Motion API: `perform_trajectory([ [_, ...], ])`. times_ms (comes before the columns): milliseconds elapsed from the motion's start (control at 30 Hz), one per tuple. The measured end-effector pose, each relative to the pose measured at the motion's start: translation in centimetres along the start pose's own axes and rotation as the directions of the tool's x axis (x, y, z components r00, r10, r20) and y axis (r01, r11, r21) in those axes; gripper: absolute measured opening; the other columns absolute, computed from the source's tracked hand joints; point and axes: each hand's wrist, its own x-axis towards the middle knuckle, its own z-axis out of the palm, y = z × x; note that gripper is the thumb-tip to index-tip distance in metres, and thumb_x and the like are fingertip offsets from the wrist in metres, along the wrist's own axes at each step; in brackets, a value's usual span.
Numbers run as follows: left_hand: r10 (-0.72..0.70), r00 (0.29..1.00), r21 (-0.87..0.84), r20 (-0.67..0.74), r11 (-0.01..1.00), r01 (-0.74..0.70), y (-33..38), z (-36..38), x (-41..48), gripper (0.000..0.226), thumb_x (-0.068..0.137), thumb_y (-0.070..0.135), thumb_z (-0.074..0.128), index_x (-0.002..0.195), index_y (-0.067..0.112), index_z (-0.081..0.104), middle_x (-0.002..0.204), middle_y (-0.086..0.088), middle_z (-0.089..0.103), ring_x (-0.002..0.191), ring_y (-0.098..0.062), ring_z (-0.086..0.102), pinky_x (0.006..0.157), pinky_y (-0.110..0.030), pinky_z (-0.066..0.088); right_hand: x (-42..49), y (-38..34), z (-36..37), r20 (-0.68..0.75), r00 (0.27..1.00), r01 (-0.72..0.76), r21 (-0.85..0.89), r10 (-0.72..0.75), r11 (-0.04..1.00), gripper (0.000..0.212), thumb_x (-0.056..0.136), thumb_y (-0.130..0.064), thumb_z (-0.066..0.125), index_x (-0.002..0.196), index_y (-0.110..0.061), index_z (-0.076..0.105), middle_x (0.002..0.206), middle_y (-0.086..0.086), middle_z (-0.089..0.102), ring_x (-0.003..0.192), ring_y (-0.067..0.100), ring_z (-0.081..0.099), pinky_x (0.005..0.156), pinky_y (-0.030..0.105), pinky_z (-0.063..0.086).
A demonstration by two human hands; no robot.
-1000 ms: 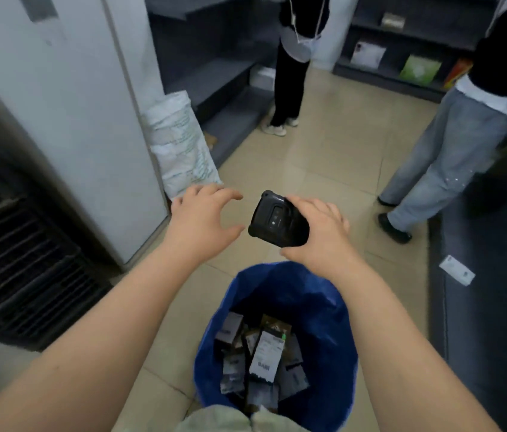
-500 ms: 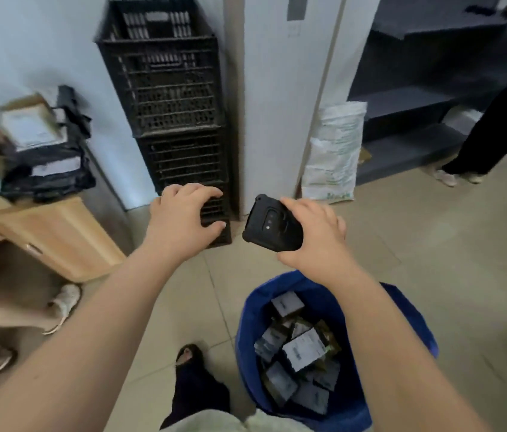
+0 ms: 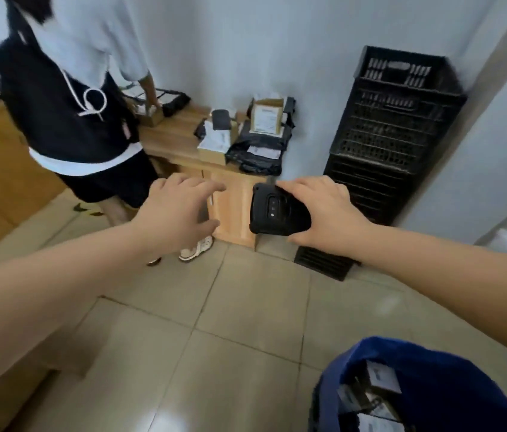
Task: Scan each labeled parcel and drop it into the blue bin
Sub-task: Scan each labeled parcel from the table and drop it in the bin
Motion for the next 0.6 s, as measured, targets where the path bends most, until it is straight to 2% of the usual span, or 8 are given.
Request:
perform_trajectory([
  [133,-0.176,0.983,0.01,-0.056,0.984,0.177,-8.3,-2.2,-5.8,0.06,0.085,0.05,0.064,0.141,0.041,0.044,0.14,0.011,0.052,0.13,-0.023,0.039,0.105,-0.046,0.031,6.1,-9.8,2.0,-0.039,0.99,0.139,0.055,-0.137,0.989,0.091,0.071,-0.041,0.08,0.149,-0.034,0.035,0.14,-0.005,0.044,0.127,0.024,0.036,0.103,0.043,0.028],
  [233,-0.351,0.931,-0.038,-0.101,0.936,0.349,-14.8,-3.9,-11.0,0.059,0.086,0.048,0.064,0.141,0.04,0.045,0.141,0.009,0.051,0.133,-0.024,0.037,0.107,-0.047,0.029,9.5,-18.7,4.4,-0.022,0.983,0.184,0.126,-0.182,0.975,0.091,0.067,-0.044,0.077,0.148,-0.035,0.038,0.138,-0.005,0.048,0.128,0.025,0.04,0.107,0.044,0.031],
  [333,-0.519,0.846,-0.067,-0.125,0.855,0.515,-21.2,-5.4,-16.8,0.06,0.088,0.049,0.065,0.143,0.04,0.043,0.145,0.009,0.047,0.137,-0.025,0.031,0.109,-0.049,0.028,12.0,-27.5,6.7,-0.049,0.965,0.263,0.223,-0.259,0.939,0.095,0.058,-0.048,0.074,0.146,-0.032,0.042,0.135,-0.001,0.052,0.126,0.029,0.046,0.105,0.05,0.038],
  [500,-0.703,0.687,-0.115,-0.183,0.71,0.695,-30.5,-6.1,-27.1,0.059,0.087,0.05,0.066,0.141,0.04,0.044,0.143,0.009,0.05,0.133,-0.026,0.035,0.107,-0.048,0.032,14.3,-41.4,10.0,-0.086,0.912,0.411,0.188,-0.402,0.892,0.089,0.069,-0.042,0.081,0.146,-0.036,0.038,0.135,-0.005,0.049,0.124,0.028,0.042,0.1,0.046,0.036],
  [600,-0.787,0.578,-0.11,-0.215,0.608,0.787,-34.5,-6.1,-32.7,0.059,0.088,0.049,0.065,0.142,0.039,0.044,0.143,0.008,0.049,0.133,-0.027,0.035,0.106,-0.047,0.029,15.1,-49.2,12.7,-0.053,0.871,0.489,0.191,-0.489,0.851,0.09,0.072,-0.042,0.08,0.148,-0.037,0.033,0.139,-0.006,0.046,0.128,0.027,0.039,0.1,0.046,0.032],
])
